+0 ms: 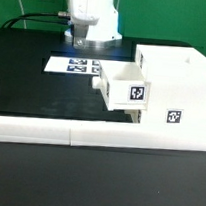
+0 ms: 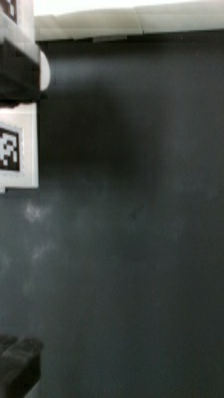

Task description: Assemble drawer

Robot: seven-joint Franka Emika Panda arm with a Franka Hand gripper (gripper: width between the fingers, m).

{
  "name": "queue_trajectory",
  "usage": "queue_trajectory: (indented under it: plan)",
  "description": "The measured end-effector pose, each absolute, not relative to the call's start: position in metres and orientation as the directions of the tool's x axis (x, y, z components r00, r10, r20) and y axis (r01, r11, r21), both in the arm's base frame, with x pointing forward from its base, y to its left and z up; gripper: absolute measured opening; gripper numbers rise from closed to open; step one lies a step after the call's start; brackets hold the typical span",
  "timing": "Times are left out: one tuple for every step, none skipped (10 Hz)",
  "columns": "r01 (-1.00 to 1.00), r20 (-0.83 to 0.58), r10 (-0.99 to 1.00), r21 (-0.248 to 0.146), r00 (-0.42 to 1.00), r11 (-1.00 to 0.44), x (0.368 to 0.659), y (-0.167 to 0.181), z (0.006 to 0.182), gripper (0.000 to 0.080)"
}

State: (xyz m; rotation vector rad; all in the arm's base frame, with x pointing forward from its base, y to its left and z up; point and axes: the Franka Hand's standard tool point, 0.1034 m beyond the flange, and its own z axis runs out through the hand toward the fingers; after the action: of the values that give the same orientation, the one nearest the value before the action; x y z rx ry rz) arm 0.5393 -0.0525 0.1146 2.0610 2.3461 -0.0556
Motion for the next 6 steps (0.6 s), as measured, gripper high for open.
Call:
queue_trajectory:
  plan:
    - [0.987,-0.006,0.987,-0.03,-0.161,0.16,0.536,-0.058,0.1,0.0649]
    - [0.984,0.033,0.985,-0.047,-0.171,0.172,0.541,-0.064,0.09,0.0649]
    - [0.981,0.089,0.98,-0.056,-0.179,0.185,0.549,-0.069,0.084,0.0649]
    - [0.982,0.11,0.979,-0.061,-0.169,0.176,0.556,-0.071,0.078,0.0649]
    - [0.981,0.15,0.975,-0.081,-0.161,0.174,0.556,-0.071,0.074,0.0649]
    - [0.985,0.157,0.978,-0.089,-0.136,0.151,0.56,-0.067,0.071,0.0649]
